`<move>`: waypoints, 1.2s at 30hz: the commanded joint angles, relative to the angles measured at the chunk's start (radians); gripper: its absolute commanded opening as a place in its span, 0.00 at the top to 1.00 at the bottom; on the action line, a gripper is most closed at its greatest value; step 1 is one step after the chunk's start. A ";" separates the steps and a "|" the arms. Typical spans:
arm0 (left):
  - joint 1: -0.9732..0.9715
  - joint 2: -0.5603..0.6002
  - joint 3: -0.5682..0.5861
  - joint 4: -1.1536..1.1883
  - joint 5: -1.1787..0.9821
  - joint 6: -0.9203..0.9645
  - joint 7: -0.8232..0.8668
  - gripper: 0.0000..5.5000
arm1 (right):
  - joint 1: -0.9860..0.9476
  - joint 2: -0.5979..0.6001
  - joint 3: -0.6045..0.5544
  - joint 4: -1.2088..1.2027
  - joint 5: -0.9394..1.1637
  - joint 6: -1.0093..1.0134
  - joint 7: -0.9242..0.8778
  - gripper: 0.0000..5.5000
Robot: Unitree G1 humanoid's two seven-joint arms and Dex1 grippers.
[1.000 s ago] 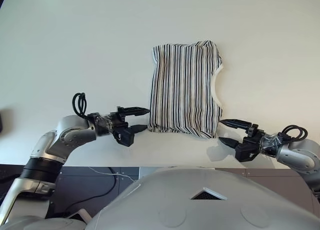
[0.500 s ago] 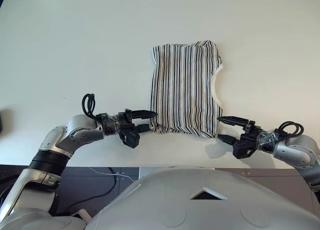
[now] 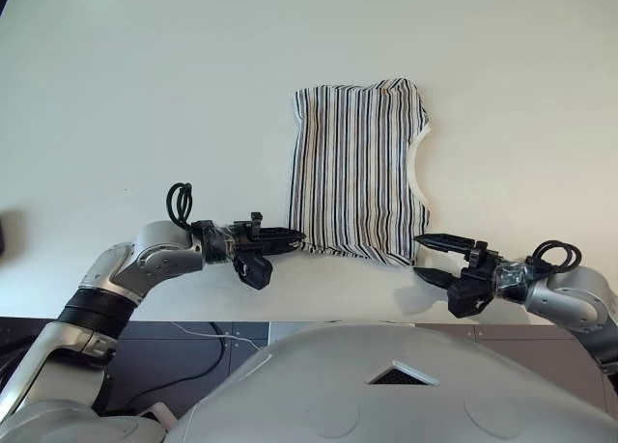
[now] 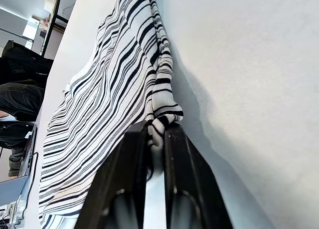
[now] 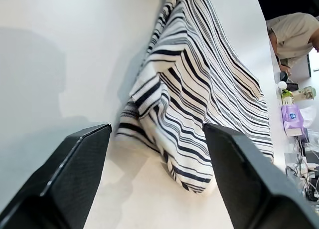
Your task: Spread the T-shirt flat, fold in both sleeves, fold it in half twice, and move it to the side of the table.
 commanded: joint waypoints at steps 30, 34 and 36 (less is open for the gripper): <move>-0.077 0.031 -0.042 0.020 -0.071 0.013 -0.161 0.97 | -0.112 0.024 0.165 0.145 -0.324 -0.061 -0.264 0.38; -0.086 0.027 -0.044 0.021 -0.076 0.010 -0.173 0.97 | -0.153 0.036 0.173 0.164 -0.314 -0.048 -0.252 0.52; -0.093 0.024 -0.046 0.021 -0.078 0.011 -0.179 0.97 | -0.157 0.039 0.180 0.162 -0.313 -0.045 -0.248 0.60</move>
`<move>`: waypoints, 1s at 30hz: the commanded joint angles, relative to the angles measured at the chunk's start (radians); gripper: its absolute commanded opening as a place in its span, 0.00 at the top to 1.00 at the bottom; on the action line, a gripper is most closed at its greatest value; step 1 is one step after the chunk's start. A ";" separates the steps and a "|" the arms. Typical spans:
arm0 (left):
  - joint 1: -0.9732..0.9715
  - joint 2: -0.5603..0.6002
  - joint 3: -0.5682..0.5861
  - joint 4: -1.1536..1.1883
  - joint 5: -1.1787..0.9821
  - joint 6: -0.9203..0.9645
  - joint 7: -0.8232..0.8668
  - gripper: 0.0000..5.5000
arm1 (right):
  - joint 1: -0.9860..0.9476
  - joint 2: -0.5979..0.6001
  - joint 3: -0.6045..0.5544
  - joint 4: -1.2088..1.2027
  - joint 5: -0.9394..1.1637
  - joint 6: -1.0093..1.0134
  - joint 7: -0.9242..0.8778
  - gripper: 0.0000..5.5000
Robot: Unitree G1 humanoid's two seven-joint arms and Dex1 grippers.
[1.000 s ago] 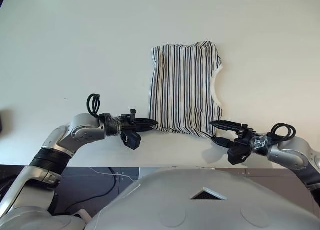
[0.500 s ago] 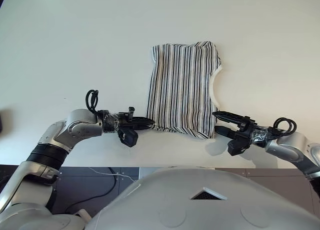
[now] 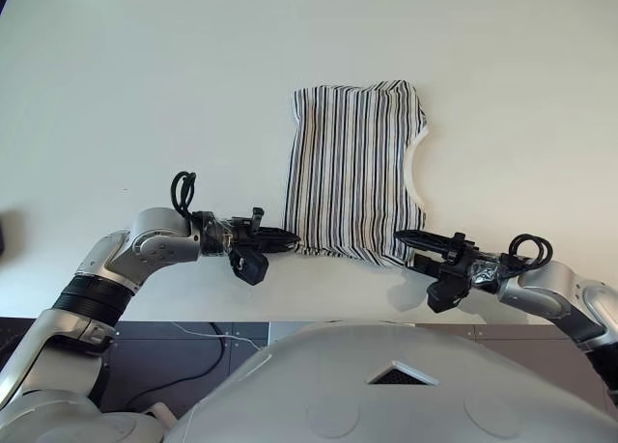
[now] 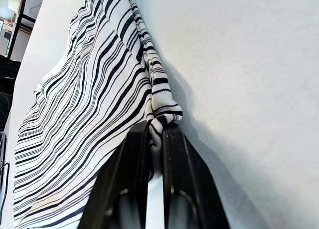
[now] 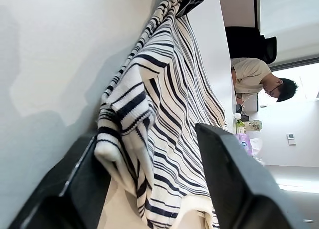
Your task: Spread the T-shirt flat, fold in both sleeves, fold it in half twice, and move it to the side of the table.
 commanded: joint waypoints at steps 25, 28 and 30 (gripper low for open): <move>0.369 0.348 0.207 -0.663 -0.777 0.596 -0.154 0.97 | 0.329 -0.290 -0.378 -0.485 0.906 0.505 0.459 0.98; 0.344 0.351 0.291 -0.740 -0.965 0.771 -0.142 0.97 | 0.223 -0.303 -0.456 -0.535 1.146 0.709 0.493 0.98; 0.247 0.287 0.286 -0.705 -1.004 0.868 -0.154 0.97 | 0.088 -0.291 -0.432 -0.502 1.230 0.829 0.518 0.98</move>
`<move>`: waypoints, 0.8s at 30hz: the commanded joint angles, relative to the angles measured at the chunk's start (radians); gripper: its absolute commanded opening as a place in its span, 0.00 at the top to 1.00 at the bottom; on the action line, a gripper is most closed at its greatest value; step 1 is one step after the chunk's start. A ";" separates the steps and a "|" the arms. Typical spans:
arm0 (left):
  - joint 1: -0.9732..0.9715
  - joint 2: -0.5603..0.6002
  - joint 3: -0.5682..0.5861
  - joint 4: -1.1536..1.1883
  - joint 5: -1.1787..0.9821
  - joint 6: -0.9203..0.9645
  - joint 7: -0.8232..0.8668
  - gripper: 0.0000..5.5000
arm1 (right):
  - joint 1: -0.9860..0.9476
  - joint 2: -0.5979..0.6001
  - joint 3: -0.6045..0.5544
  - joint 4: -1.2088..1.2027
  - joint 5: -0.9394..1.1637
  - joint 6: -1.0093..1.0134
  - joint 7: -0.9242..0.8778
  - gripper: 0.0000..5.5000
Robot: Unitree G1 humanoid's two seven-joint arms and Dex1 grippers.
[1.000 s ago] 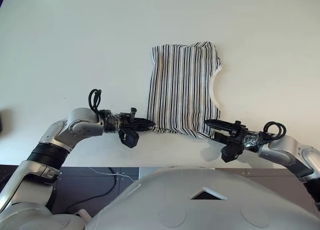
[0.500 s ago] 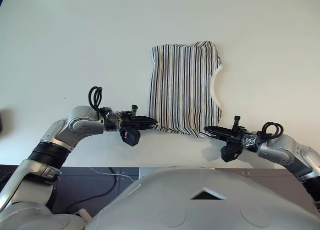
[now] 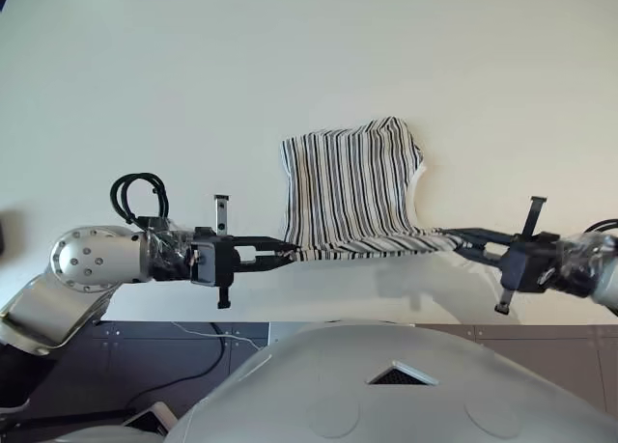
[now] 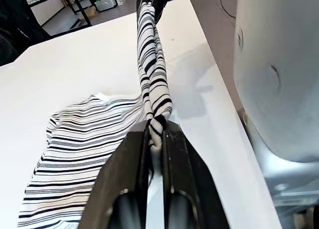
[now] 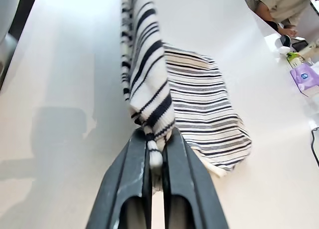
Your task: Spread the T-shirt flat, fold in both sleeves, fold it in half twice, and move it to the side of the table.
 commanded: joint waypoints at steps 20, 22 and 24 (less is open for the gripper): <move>-0.503 -0.530 -0.034 0.569 0.231 0.365 -0.026 0.97 | -1.141 0.563 0.457 1.170 -0.320 0.065 0.292 0.98; -0.505 -0.549 -0.028 0.582 0.242 0.373 -0.025 0.97 | -1.177 0.600 0.457 1.248 -0.345 0.031 0.291 0.98; -0.505 -0.567 -0.025 0.603 0.260 0.373 -0.019 0.97 | -1.212 0.634 0.452 1.324 -0.366 -0.002 0.283 0.98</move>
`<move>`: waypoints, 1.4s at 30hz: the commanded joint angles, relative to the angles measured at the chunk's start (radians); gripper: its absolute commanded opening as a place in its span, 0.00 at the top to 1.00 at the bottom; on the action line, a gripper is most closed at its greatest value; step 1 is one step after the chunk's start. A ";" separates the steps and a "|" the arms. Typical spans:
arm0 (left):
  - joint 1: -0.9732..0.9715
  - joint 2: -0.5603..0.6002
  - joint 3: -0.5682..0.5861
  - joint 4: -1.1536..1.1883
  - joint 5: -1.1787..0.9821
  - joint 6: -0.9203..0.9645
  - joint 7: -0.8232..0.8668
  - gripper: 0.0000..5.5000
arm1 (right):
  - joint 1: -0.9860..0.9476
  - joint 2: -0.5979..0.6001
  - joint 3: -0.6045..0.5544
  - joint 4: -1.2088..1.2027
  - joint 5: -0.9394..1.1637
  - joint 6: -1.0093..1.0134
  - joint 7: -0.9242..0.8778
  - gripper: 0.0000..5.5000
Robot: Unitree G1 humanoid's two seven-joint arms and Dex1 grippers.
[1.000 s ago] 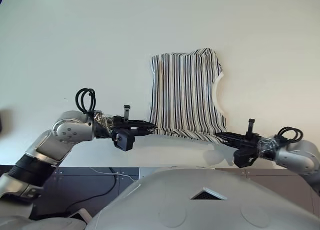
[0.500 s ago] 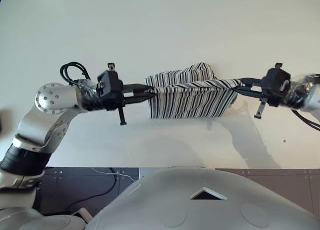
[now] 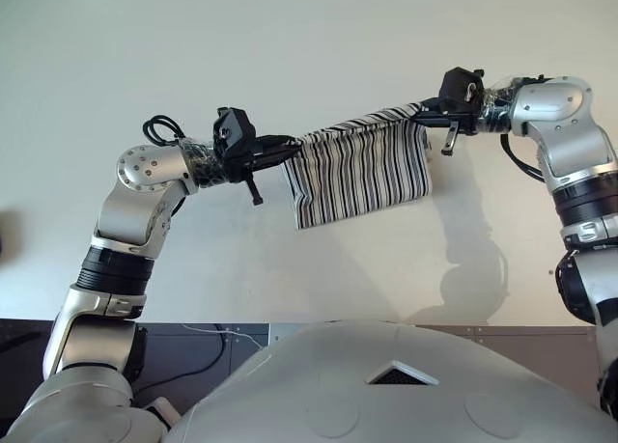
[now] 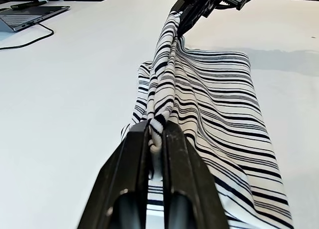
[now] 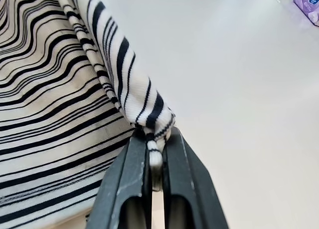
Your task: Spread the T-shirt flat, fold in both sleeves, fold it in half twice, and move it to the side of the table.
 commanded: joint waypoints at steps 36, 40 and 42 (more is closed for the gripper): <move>-0.184 -0.221 -0.095 0.480 0.536 -0.260 0.179 0.37 | 0.021 0.249 -0.063 0.157 -0.054 -0.102 0.066 0.77; -0.251 -0.250 -0.110 0.563 0.573 -0.317 0.212 0.27 | 0.004 0.244 -0.019 0.258 -0.104 -0.127 0.110 0.77; -0.270 -0.256 -0.109 0.597 0.581 -0.344 0.225 0.22 | 0.004 0.229 -0.003 0.281 -0.118 -0.136 0.148 0.77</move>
